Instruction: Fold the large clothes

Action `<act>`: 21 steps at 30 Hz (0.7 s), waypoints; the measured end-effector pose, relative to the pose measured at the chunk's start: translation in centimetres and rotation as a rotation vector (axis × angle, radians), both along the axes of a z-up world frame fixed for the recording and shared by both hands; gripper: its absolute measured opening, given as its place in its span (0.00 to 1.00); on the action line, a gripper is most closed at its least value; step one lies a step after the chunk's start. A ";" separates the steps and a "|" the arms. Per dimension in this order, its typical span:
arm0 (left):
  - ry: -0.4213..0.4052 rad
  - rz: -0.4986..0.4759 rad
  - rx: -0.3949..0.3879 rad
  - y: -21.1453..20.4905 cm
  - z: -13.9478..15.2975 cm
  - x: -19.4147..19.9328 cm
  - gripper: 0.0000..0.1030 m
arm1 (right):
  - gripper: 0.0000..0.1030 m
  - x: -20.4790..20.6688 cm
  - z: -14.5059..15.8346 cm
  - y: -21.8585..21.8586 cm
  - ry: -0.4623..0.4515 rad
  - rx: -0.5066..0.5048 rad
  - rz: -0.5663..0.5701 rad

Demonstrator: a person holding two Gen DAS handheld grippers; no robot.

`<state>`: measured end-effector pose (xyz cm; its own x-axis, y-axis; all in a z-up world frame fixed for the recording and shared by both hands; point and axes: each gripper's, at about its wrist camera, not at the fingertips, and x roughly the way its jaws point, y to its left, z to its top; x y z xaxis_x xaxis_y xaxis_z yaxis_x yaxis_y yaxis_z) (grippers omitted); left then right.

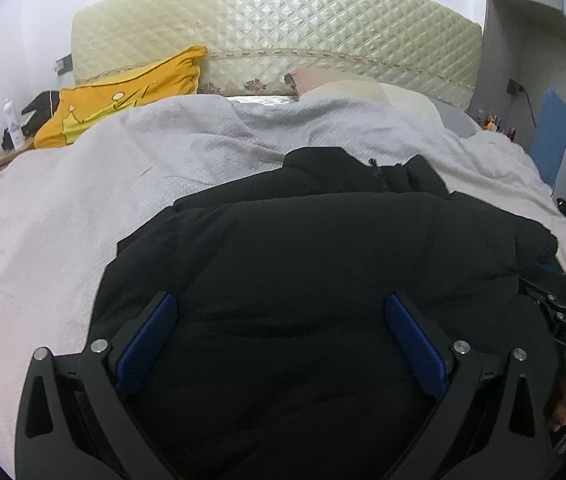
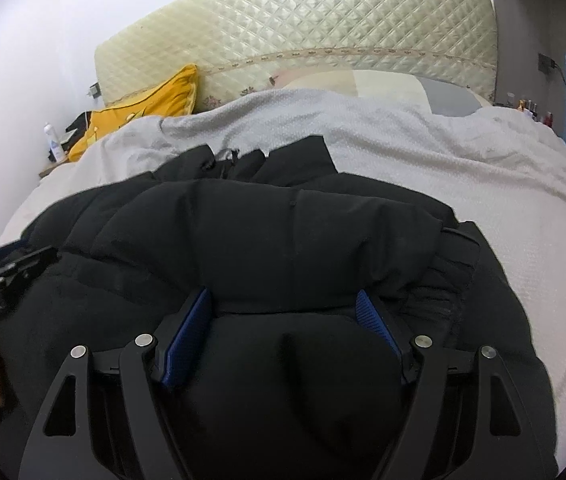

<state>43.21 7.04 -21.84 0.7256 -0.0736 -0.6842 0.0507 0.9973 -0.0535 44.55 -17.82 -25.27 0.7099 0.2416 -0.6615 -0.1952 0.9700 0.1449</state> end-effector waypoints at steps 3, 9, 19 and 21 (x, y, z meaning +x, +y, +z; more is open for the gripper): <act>-0.010 0.000 -0.024 0.5 1.8 -1.5 1.00 | 0.73 -1.2 2.4 -0.2 -0.013 0.026 0.003; -0.080 -0.003 -0.089 1.3 8.2 -5.1 1.00 | 0.74 -6.4 10.2 0.1 -0.131 0.032 0.006; -0.267 -0.039 -0.102 1.3 23.4 -15.2 1.00 | 0.74 -15.3 24.3 1.0 -0.315 0.054 0.002; -0.278 -0.045 -0.117 1.8 25.6 -17.1 1.00 | 0.75 -17.2 26.8 1.1 -0.343 0.054 0.003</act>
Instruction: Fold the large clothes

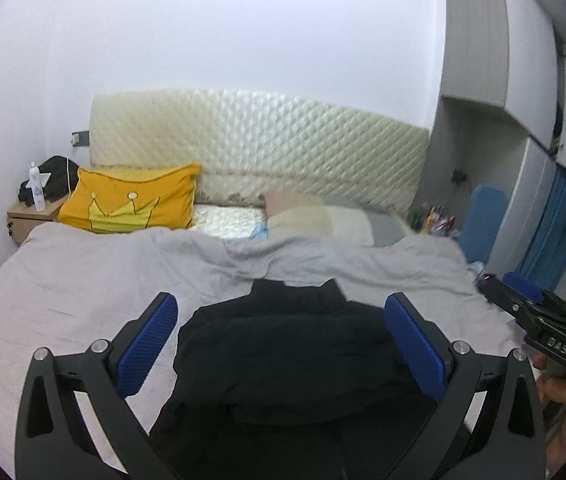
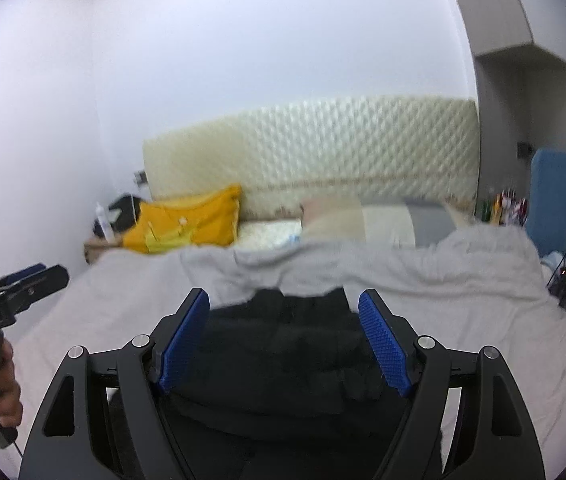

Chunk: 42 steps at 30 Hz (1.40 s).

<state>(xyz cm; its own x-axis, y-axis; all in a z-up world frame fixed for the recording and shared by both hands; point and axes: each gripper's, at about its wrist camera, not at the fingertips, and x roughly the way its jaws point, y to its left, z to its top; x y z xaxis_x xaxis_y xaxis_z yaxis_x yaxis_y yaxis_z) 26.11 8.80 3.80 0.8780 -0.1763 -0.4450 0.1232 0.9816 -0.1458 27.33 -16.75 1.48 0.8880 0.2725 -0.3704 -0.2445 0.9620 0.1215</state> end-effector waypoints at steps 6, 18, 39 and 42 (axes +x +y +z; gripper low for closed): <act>0.021 -0.010 -0.035 1.3 3.2 -5.0 1.00 | 0.78 -5.2 3.0 0.0 -0.026 0.000 -0.013; 0.242 -0.009 -0.065 5.3 -6.0 -8.7 1.00 | 0.84 -10.3 -7.2 -2.7 0.224 0.019 0.066; 0.802 0.065 -0.315 13.6 -23.6 -8.7 1.00 | 0.84 -11.5 -23.7 -19.5 0.729 0.317 0.082; 0.852 0.089 -0.357 14.4 -25.5 -8.5 1.00 | 0.84 -11.4 -26.1 -20.3 0.786 0.334 0.084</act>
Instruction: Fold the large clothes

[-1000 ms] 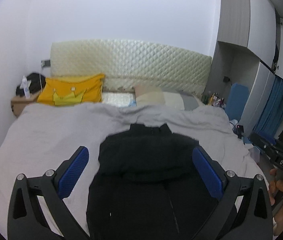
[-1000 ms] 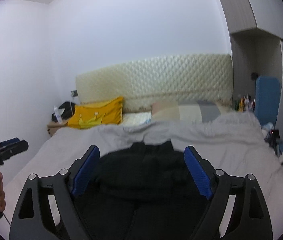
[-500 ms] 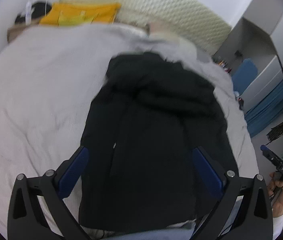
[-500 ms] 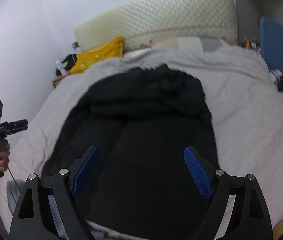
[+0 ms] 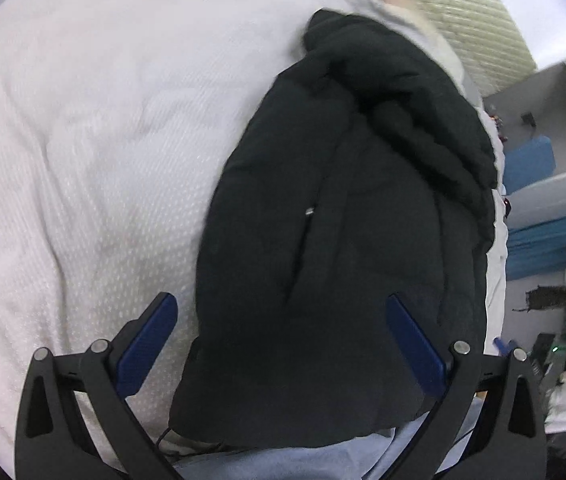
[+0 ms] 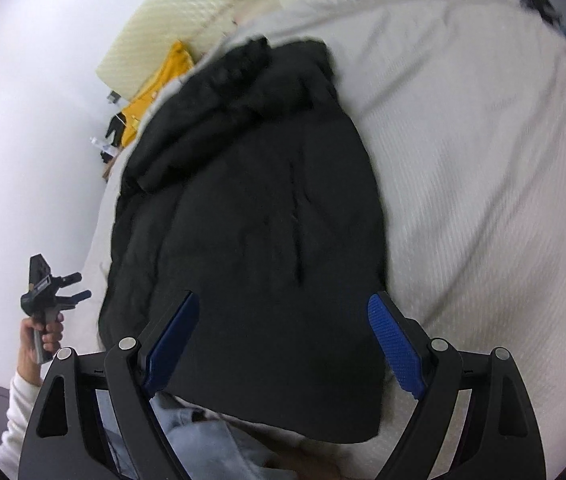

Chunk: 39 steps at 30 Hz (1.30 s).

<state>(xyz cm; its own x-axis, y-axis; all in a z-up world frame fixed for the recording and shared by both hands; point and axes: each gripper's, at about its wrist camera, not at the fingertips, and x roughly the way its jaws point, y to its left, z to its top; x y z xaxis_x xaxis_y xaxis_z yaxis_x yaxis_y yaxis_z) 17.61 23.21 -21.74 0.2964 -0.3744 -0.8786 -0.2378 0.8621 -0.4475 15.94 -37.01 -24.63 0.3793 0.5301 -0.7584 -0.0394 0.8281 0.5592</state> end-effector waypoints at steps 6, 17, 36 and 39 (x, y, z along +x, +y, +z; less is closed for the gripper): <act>0.118 0.030 -0.092 -0.2 -3.8 0.7 1.00 | 0.84 0.6 -4.3 -1.4 0.092 0.082 -0.003; 0.165 -0.036 -0.175 -2.9 -7.1 1.6 0.99 | 0.84 2.3 -6.8 -0.4 0.109 0.168 0.100; 0.092 -0.140 -0.279 -5.0 -6.3 2.5 0.67 | 0.80 5.3 -7.7 2.2 0.112 0.306 0.253; 0.064 -0.144 -0.303 -5.3 -5.7 2.6 0.49 | 0.61 5.8 -6.7 3.8 0.093 0.307 0.303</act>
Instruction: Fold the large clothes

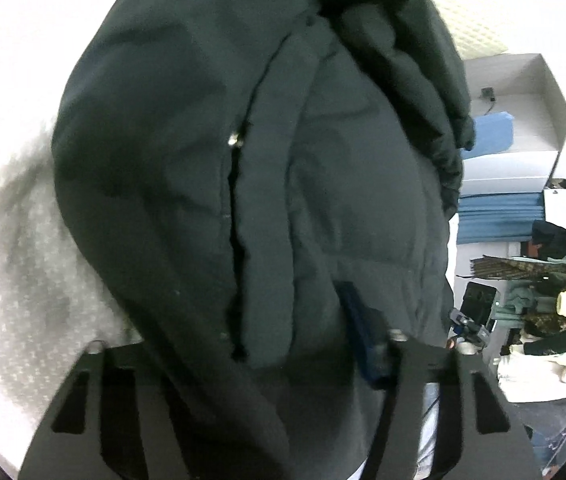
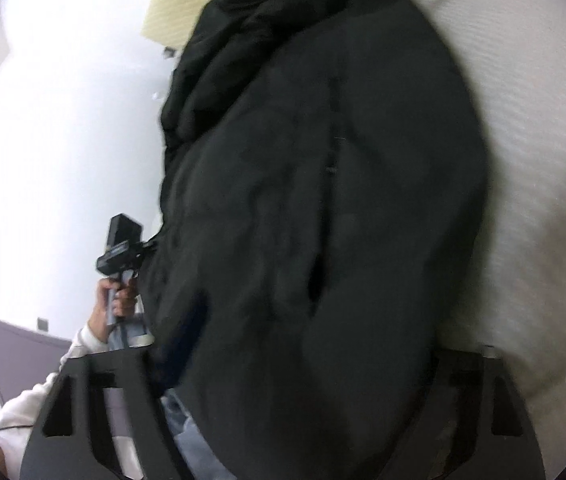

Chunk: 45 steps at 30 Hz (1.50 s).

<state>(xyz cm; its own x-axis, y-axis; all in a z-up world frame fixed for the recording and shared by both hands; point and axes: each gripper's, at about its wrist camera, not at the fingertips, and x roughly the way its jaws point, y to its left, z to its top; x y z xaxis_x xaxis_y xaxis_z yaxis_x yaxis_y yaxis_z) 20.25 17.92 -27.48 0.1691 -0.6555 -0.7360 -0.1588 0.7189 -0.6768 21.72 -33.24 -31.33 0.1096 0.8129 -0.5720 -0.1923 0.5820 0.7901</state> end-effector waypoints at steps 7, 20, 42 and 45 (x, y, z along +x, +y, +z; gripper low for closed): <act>-0.128 0.008 -0.060 -0.2 3.1 -0.3 0.14 | 0.12 0.0 4.5 2.2 -0.141 -0.078 0.059; -0.302 0.165 -0.131 0.5 9.7 -2.2 0.09 | 0.06 -4.3 15.0 0.0 -0.405 -0.025 -0.092; -0.394 0.094 -0.113 4.1 19.3 -12.7 0.09 | 0.06 -18.1 19.5 -1.4 -0.448 0.126 -0.238; -0.414 0.080 -0.095 4.1 20.0 -12.4 0.08 | 0.07 -18.1 19.2 -2.2 -0.430 0.145 -0.285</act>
